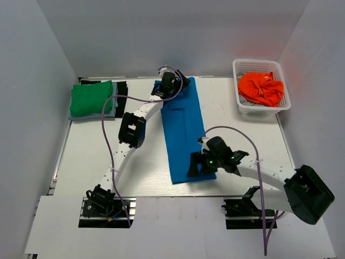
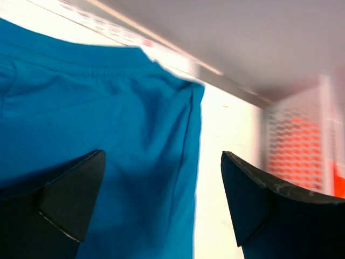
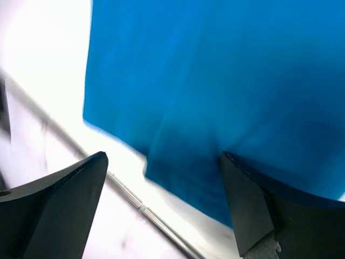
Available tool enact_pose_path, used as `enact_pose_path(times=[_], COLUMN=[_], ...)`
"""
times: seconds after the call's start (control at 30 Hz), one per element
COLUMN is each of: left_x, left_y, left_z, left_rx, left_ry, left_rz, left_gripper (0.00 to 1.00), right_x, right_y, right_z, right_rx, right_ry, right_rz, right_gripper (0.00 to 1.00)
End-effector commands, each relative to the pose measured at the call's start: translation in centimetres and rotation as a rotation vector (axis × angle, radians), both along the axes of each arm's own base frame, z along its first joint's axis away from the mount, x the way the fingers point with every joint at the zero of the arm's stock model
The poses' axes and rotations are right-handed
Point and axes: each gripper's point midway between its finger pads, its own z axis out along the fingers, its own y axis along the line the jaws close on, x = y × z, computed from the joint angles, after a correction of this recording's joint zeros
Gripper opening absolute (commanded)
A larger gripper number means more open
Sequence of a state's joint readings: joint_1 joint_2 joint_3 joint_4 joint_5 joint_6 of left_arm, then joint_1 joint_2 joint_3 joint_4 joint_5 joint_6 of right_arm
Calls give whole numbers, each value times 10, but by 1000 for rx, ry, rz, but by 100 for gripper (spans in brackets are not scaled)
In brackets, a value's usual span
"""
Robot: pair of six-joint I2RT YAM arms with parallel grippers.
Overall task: Fold and stack the t-shirts
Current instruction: Rotate the tshirt 90 degrees
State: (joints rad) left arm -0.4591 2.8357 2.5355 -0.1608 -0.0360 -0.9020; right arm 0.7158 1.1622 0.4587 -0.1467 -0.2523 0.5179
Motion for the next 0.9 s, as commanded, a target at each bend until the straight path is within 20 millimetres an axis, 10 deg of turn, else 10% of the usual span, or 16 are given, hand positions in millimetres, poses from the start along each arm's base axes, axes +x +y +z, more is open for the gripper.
enact_pose_path(times=[0.0, 0.3, 0.43, 0.53, 0.57, 0.7, 0.77, 0.8, 0.83, 0.87], left_x=[-41, -26, -21, -27, -34, -102, -138, -162, -182, -209], left_y=[-22, -12, -13, -7, -2, 23, 33, 42, 45, 60], left_z=[-95, -57, 3, 95, 148, 233, 258, 223, 229, 265], left_rx=[-73, 14, 39, 77, 74, 175, 170, 189, 182, 154], left_ry=[204, 109, 8, -123, -184, -244, -278, -207, -214, -265], left_rz=[-81, -59, -125, -158, -162, -220, -243, -273, -290, -279], left_gripper=[100, 100, 100, 100, 100, 100, 100, 100, 100, 100], right_x=[-55, -52, -32, -21, -16, -8, -2, 3, 5, 11], right_y=[19, 55, 63, 65, 63, 56, 46, 39, 30, 24], right_z=[-7, 21, 49, 74, 77, 90, 93, 88, 84, 82], right_rx=[8, 72, 90, 131, 127, 155, 141, 111, 100, 81], right_ry=[109, -41, -177, -262, -278, -282, -296, -307, -290, -297], right_rz=[289, 484, 430, 378, 345, 196, 117, 70, -2, -50], right_gripper=[90, 90, 90, 90, 90, 90, 90, 90, 90, 90])
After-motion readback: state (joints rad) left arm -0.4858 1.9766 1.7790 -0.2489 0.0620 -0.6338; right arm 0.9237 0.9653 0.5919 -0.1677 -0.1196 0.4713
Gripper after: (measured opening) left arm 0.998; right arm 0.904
